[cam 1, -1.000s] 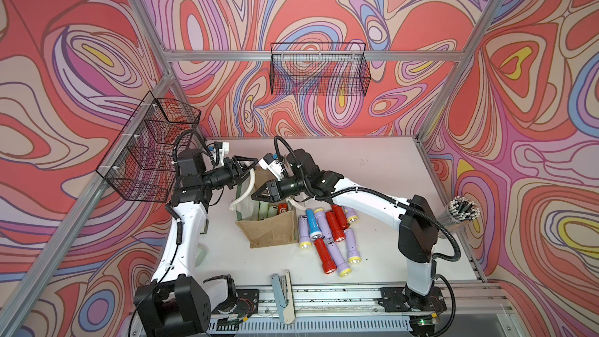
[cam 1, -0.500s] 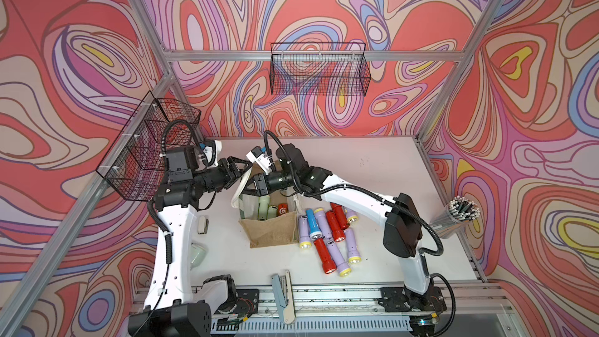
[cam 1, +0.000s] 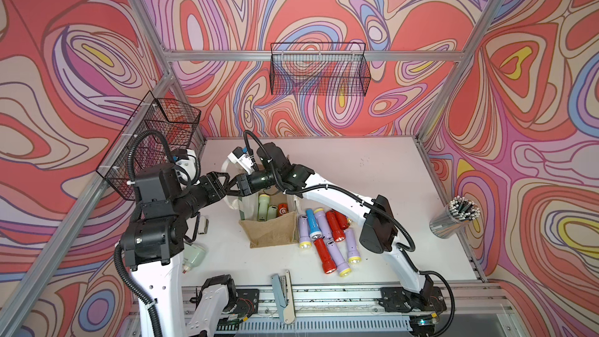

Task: Put the flashlights into the tote bags
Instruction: Adjust the canvas bag at the center of the board, then pick up the flashlight from the center of the board.

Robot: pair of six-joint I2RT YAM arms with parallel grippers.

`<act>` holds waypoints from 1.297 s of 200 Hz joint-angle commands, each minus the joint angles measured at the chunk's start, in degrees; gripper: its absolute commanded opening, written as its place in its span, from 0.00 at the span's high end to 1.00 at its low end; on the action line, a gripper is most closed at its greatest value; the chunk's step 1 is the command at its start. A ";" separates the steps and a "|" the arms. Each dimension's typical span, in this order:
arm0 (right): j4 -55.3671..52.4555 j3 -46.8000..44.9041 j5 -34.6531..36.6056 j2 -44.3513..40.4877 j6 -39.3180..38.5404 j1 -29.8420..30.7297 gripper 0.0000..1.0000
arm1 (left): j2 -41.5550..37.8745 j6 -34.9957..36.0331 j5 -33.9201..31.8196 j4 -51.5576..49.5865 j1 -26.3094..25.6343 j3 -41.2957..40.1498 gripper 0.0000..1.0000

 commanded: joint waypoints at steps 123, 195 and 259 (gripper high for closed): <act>-17.16 -1.28 18.07 -10.29 -13.82 0.27 0.60 | 0.62 -1.44 0.29 4.47 0.28 -9.17 0.59; -17.48 -19.00 27.33 -27.33 -15.83 -9.13 0.52 | 2.31 -1.97 0.66 7.36 0.35 -16.60 0.51; -20.14 -40.51 33.23 -40.46 -14.81 -21.75 0.49 | 6.77 -1.62 0.75 11.77 0.17 -21.18 0.52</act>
